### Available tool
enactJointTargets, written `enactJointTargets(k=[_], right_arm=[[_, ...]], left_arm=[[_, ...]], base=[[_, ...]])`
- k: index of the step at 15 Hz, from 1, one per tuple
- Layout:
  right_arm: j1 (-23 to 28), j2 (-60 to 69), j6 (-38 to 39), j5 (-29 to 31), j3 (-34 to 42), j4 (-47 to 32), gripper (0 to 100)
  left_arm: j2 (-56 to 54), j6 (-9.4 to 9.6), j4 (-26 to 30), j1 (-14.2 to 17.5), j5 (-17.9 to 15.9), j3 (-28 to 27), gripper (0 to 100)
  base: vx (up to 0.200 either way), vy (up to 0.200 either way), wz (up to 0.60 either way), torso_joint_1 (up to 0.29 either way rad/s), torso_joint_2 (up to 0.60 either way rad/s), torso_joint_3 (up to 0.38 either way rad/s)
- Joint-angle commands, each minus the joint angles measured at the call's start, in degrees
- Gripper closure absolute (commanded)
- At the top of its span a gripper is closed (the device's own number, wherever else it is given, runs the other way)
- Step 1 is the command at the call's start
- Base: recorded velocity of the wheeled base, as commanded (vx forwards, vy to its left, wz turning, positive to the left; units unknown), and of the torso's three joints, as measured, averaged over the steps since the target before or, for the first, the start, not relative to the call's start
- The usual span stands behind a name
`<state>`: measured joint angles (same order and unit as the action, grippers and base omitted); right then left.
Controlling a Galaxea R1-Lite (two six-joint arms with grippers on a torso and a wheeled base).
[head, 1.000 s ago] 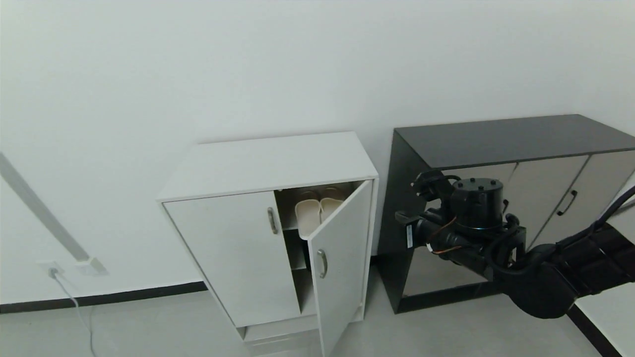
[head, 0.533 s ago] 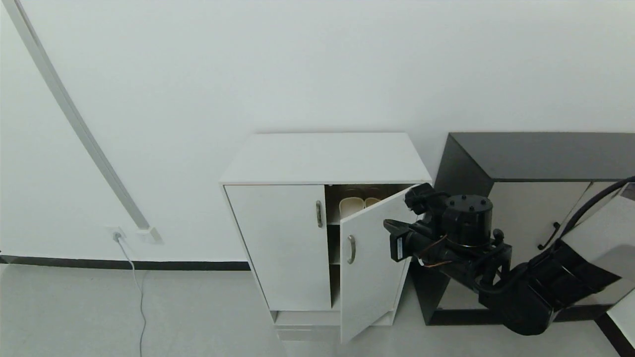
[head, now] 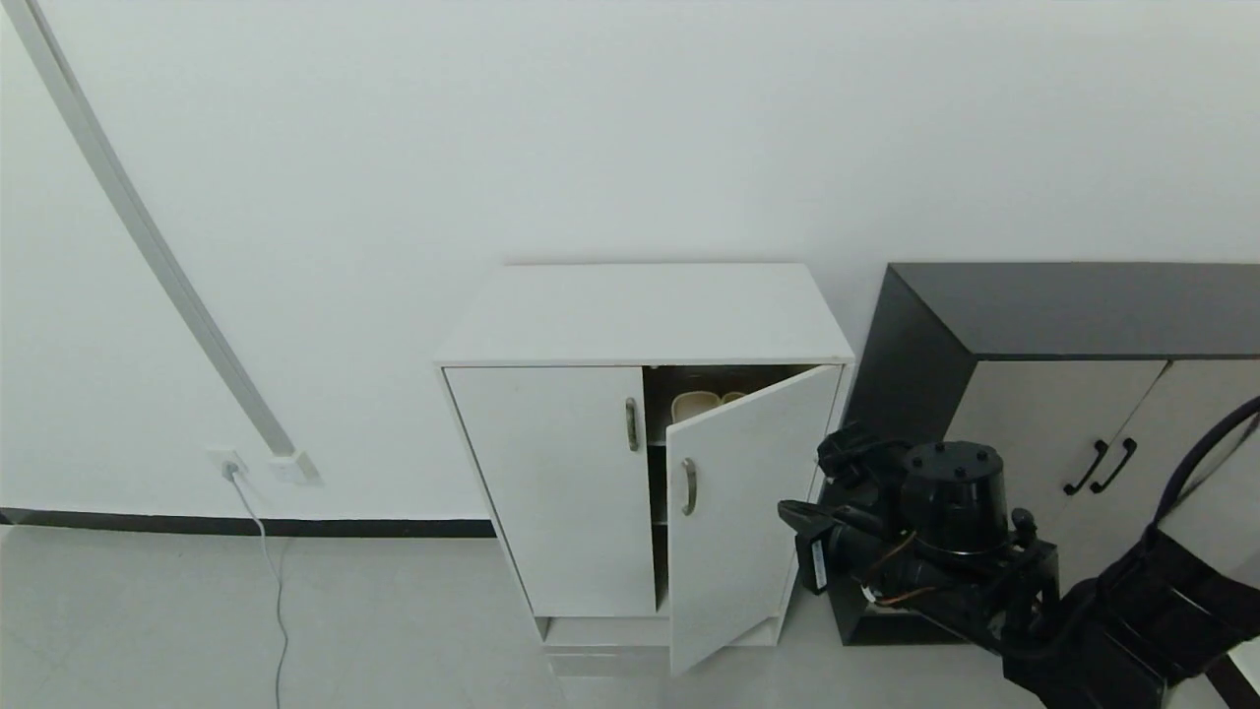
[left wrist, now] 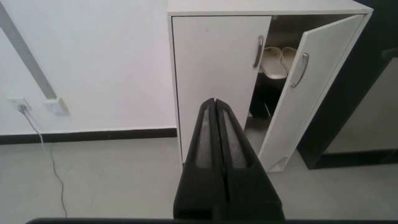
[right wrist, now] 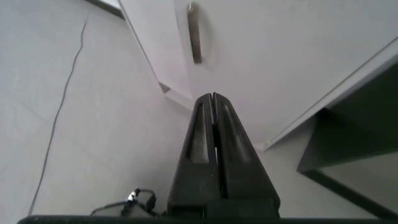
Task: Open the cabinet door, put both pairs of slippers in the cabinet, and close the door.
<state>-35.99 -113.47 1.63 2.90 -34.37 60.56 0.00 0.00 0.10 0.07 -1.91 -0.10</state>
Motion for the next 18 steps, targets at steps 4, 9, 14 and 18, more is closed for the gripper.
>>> enactJointTargets(k=[4,9,14,18], right_arm=[[-2.25,2.99,0.39,0.09,6.42,0.78,100],[-2.51,1.50,1.18,0.00,7.73,2.72,100],[-2.33,-1.84,4.52,-1.50,4.66,2.89,100],[-2.07,-5.62,4.52,-1.32,0.97,2.89,100]], left_arm=[[0.00,0.00,-0.01,0.01,-0.02,0.01,100],[0.00,0.00,-0.01,0.01,-0.02,0.01,100],[0.00,-0.09,-0.01,0.01,0.07,0.01,100],[0.00,-0.18,-0.01,0.01,0.07,0.01,100]], base=[[0.200,0.000,0.00,-0.007,0.00,0.008],[0.200,0.000,0.00,0.004,0.00,0.005],[0.000,0.000,0.00,0.000,0.00,0.000],[0.000,0.000,0.00,0.000,0.00,0.000]])
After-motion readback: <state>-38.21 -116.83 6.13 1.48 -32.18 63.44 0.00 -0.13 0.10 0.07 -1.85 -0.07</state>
